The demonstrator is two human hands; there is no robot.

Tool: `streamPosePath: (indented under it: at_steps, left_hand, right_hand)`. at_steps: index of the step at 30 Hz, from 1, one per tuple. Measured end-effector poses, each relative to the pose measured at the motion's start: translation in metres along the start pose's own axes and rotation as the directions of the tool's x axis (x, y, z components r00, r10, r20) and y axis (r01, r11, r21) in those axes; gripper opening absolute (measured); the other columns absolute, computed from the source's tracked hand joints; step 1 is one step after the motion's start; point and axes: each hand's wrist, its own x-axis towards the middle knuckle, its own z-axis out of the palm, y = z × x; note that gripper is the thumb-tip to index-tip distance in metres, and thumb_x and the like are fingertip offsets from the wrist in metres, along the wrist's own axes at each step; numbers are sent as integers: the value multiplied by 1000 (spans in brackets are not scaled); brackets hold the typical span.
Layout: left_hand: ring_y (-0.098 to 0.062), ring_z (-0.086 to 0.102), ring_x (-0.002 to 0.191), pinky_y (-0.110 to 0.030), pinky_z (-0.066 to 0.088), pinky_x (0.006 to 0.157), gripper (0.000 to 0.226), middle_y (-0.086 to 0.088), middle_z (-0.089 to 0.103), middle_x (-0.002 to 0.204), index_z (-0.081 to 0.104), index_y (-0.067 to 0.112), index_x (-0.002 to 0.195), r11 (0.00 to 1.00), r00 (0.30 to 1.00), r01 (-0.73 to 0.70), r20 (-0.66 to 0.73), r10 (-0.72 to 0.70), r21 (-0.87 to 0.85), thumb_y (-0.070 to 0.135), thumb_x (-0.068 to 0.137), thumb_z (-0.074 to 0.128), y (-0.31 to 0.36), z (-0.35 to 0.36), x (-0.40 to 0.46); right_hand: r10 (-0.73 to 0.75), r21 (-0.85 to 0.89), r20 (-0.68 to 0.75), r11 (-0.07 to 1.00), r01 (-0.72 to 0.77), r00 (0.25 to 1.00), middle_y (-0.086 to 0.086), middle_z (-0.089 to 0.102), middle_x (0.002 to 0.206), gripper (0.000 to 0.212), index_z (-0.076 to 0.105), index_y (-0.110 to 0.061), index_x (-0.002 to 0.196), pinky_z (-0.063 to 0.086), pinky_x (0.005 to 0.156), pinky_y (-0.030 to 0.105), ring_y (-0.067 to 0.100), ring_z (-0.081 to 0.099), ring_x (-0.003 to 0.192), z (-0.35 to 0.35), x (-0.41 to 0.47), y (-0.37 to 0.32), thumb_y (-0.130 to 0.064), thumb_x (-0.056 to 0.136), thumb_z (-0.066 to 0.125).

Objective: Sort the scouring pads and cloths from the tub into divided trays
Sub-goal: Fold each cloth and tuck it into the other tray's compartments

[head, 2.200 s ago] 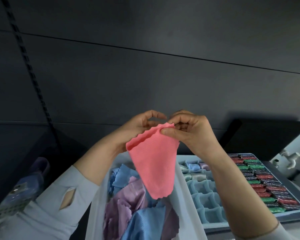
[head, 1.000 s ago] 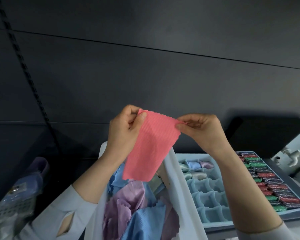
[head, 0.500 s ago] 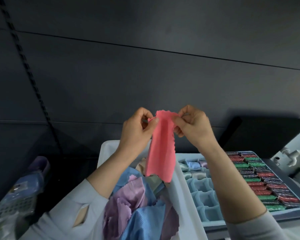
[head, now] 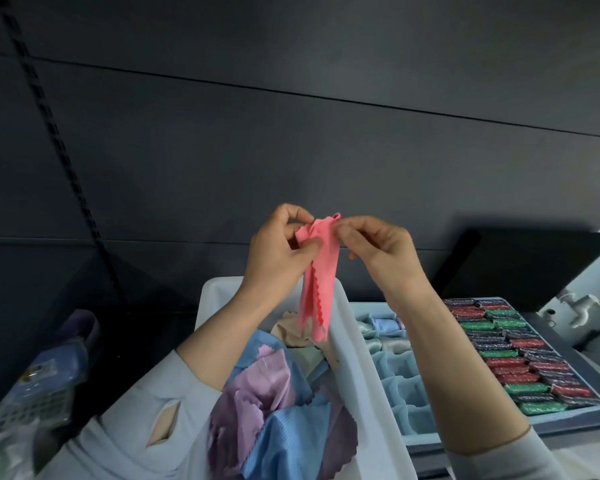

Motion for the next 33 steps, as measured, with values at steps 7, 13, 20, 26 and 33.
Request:
streamPosePath:
  at_steps: [7,13,20,26,33]
  left_hand:
    - [-10,63,67,-22,52,64,32,4,71,73,55,21,96,961,996,76,59,-63,-267,-7,83,65,11,-8,9]
    - [-17,67,90,-31,54,81,26,-8,71,102,63,12,108,850,951,300,60,-304,-432,12,84,73,-14,-16,15]
    - [-18,61,71,-23,53,60,17,-13,69,90,69,2,106,762,760,626,347,-549,-165,8,90,66,-64,-2,-36]
    - [-6,62,60,-18,48,51,15,0,67,81,68,7,97,818,854,517,219,-473,-251,-2,86,67,-55,-2,-34]
    - [-2,48,47,-14,41,48,35,10,58,57,61,11,71,880,917,396,173,-361,-263,-19,82,46,-38,-1,-29]
  right_hand:
    - [172,129,266,969,-212,948,10,74,102,23,68,1,108,53,83,24,15,69,91,7,-17,33,4,85,68]
    - [275,183,172,935,-305,946,12,74,87,15,70,7,98,58,75,32,20,68,76,23,-30,51,-2,86,68]
    - [453,112,59,882,-457,889,11,73,87,17,73,-8,93,57,73,35,21,68,77,25,-37,67,-17,96,59]
    - [343,156,99,922,-355,934,9,72,90,19,70,-1,104,56,81,39,20,66,83,19,-33,66,3,95,54]
    - [116,-29,145,993,-113,983,-8,69,66,50,70,-9,62,47,65,19,5,59,65,9,-23,49,27,78,40]
